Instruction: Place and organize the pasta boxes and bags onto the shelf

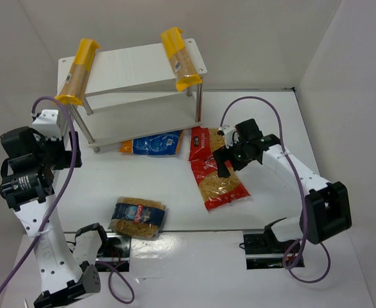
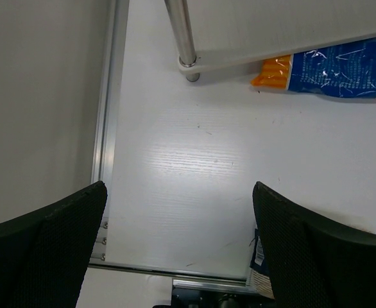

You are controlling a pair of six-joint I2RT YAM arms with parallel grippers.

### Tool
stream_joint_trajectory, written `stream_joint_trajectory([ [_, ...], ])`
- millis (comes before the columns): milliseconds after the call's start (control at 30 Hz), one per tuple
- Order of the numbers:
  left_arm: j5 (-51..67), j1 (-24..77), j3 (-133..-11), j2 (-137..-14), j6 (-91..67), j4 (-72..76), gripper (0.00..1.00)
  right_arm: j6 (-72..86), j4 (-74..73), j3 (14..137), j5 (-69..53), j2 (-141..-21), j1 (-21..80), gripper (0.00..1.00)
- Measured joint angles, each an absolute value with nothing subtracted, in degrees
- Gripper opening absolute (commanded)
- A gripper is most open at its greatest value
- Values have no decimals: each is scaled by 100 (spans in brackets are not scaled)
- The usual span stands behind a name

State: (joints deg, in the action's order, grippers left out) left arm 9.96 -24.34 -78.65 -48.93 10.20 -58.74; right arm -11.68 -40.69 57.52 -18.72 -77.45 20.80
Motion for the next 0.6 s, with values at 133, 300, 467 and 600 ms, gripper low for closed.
stream_joint_trajectory([
  [133,834,-2434,-7865,-4945,1022,-5929,100,-998,-4069,5813,-1612,-8027,2097,99],
  [300,642,-2434,-7867,-5009,1037,-5994,100,-851,-4073,5920,-1431,-8368,2097,99],
  [467,541,-2434,-7955,-5151,1059,-6023,100,-840,-4117,6130,-1518,-8914,2099,99],
  [600,449,-2434,-8062,-5247,1094,-6020,100,-843,-4185,6156,-1638,-9229,2016,99],
])
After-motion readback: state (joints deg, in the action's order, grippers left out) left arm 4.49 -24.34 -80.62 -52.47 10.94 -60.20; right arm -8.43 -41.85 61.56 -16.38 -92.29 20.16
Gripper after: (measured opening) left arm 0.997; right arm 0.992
